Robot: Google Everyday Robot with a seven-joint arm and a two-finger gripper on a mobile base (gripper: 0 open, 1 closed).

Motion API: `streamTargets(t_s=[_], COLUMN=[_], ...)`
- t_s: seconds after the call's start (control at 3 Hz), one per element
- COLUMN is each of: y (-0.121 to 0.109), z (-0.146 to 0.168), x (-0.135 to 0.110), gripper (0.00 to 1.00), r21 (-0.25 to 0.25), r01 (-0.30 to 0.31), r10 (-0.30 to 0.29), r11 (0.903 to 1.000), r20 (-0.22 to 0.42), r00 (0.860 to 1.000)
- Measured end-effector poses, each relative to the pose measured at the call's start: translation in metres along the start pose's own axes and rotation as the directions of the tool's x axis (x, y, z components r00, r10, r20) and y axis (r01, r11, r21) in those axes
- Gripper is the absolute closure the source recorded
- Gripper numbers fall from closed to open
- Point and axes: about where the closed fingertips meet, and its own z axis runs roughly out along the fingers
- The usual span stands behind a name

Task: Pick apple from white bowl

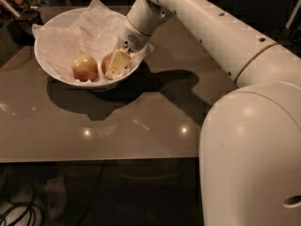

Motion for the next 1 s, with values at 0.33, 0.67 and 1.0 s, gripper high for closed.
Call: streamTargets(t_s=[0.33, 0.67, 1.0], y=[0.000, 0.000, 0.001], z=[0.000, -0.005, -0.013], x=[0.000, -0.002, -0.006], gripper=[1.00, 1.00, 1.00], r21=[0.000, -0.014, -0.023], r01=[0.000, -0.029, -0.057], r10=[0.000, 0.029, 0.058], r11=[1.0000, 0.9995, 0.9981], r20=[0.000, 0.012, 0.012], r00=[1.000, 1.000, 0.998])
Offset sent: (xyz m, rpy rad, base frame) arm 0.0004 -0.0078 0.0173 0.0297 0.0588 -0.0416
